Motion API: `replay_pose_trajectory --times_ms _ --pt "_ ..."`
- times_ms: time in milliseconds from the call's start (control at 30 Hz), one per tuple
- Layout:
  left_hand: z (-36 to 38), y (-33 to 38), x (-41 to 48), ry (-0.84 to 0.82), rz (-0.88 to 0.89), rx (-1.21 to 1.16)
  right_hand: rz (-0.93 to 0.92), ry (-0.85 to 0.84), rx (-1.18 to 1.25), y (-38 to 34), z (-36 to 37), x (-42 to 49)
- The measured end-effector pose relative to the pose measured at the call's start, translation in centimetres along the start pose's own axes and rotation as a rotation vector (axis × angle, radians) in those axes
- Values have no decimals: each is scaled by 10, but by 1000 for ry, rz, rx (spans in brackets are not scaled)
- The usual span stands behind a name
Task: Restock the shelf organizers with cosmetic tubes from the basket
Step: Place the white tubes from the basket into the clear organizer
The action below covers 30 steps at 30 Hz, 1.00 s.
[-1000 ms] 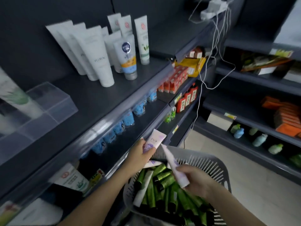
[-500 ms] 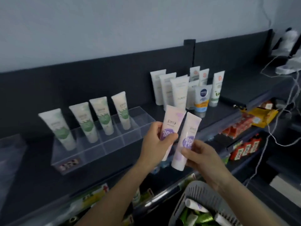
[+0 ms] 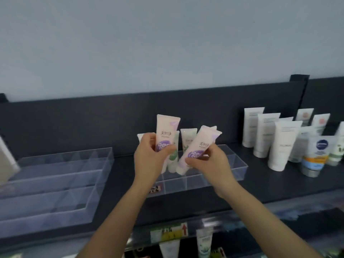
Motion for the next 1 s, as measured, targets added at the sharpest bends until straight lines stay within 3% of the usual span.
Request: replay_pose_trajectory --times_ms 367,833,1000 --pt "-26 -73 13 44 -56 229 -211 -151 -534 23 64 18" --pt "-28 -86 10 70 -43 329 -185 -191 -520 27 64 24" --pt "-38 -64 0 242 65 390 -227 -72 -401 16 46 14"
Point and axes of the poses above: each hand's wrist, its own x-axis towards the middle knuckle, its own z-axis out of the palm, y = z × x, the point moved 3 cm from there along x, towards the middle knuckle, and after that the axes turned 13 degrees about y, right-handed, at the moved point
